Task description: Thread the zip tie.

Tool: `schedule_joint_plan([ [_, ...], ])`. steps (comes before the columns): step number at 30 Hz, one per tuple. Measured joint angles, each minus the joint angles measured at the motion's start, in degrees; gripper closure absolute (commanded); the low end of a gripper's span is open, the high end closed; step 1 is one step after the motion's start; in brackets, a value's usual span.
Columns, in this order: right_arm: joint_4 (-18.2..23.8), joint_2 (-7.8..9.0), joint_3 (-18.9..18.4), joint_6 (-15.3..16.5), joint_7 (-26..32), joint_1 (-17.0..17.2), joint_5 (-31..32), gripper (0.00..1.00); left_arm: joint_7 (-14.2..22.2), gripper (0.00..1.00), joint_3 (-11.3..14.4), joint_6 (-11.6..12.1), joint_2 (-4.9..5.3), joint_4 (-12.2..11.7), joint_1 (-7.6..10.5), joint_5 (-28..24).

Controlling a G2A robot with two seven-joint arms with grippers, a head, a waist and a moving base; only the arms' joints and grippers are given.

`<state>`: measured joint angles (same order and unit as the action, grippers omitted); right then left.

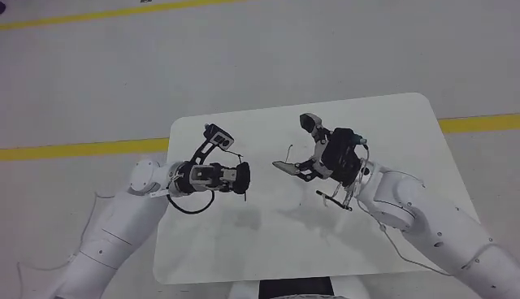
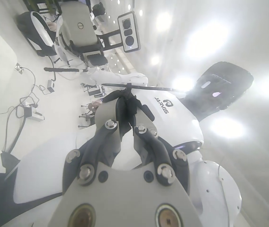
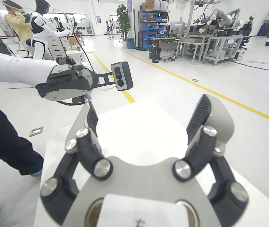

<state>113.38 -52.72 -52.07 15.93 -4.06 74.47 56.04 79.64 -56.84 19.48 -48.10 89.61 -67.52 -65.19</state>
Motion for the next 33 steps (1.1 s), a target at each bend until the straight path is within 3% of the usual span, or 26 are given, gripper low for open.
schedule_joint_plan([
  [9, -0.2, -0.1, 0.0, -0.3, 0.3, 0.3, 0.2, 0.0, -0.1, 1.0, 0.0, -0.1, -0.01, 0.0, -0.02, 0.1],
  [12, -0.9, -0.45, 0.0, -0.5, 0.6, 0.8, -0.6, 0.0, -1.9, 1.0, -0.3, -0.2, -0.15, 0.0, -0.54, 0.4],
  [21, -3.1, -1.51, 0.0, 0.6, 3.0, 0.6, -3.2, 0.0, 0.0, 1.0, -0.8, -0.5, -0.79, 0.7, -1.21, -2.6],
  [33, -5.8, -3.34, 1.9, 2.4, 2.0, -0.9, -7.1, 0.0, 0.0, 1.0, -0.5, -0.2, -1.03, 0.8, -0.87, -1.7],
])
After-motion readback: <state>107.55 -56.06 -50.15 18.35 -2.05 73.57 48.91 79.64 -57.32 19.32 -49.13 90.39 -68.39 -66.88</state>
